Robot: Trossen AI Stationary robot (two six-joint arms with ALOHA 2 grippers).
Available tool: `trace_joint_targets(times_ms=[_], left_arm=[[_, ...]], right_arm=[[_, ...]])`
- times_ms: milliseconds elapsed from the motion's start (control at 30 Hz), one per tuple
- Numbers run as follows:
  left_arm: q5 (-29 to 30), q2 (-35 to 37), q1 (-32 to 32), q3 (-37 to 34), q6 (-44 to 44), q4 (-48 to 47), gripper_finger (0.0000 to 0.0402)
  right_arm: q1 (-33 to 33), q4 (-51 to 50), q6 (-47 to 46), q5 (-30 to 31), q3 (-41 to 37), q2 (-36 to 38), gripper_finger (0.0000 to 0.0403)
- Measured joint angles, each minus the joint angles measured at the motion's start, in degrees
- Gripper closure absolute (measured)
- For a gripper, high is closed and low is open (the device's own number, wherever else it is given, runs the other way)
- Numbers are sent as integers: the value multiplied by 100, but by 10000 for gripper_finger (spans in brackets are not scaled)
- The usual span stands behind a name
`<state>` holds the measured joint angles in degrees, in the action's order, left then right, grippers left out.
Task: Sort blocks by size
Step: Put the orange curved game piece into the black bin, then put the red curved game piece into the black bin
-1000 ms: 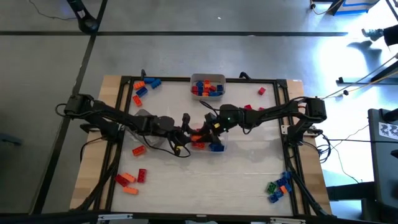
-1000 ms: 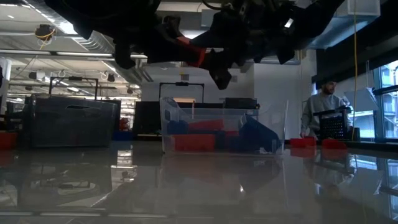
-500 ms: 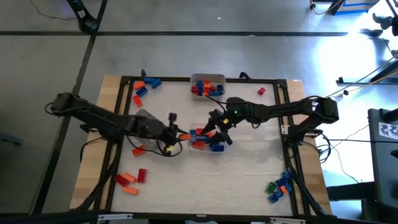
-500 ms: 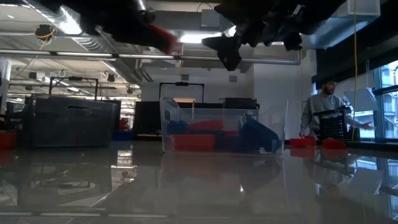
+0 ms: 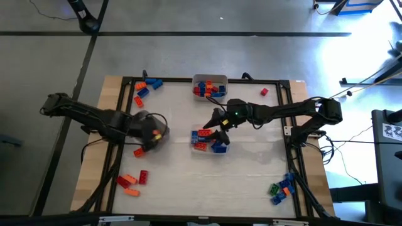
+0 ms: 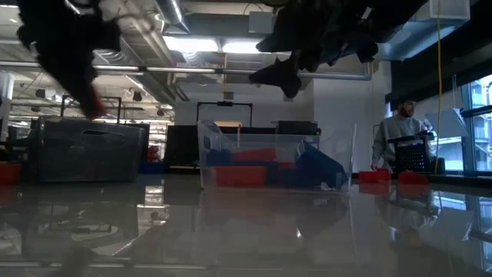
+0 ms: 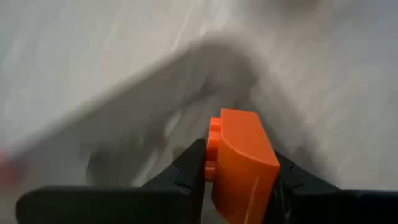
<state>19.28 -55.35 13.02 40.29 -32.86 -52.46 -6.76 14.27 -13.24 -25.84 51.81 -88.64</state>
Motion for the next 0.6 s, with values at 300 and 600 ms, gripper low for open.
trace_joint_targets(times_ms=[300, 600], left_arm=[[-86, -77, -5, -208, -1129, -664, 304], [-215, -61, -293, -216, -860, -556, 223]], right_arm=[[0, 3, 160, 139, 0, 0, 118], [0, -116, 166, 204, 0, -2, 118]])
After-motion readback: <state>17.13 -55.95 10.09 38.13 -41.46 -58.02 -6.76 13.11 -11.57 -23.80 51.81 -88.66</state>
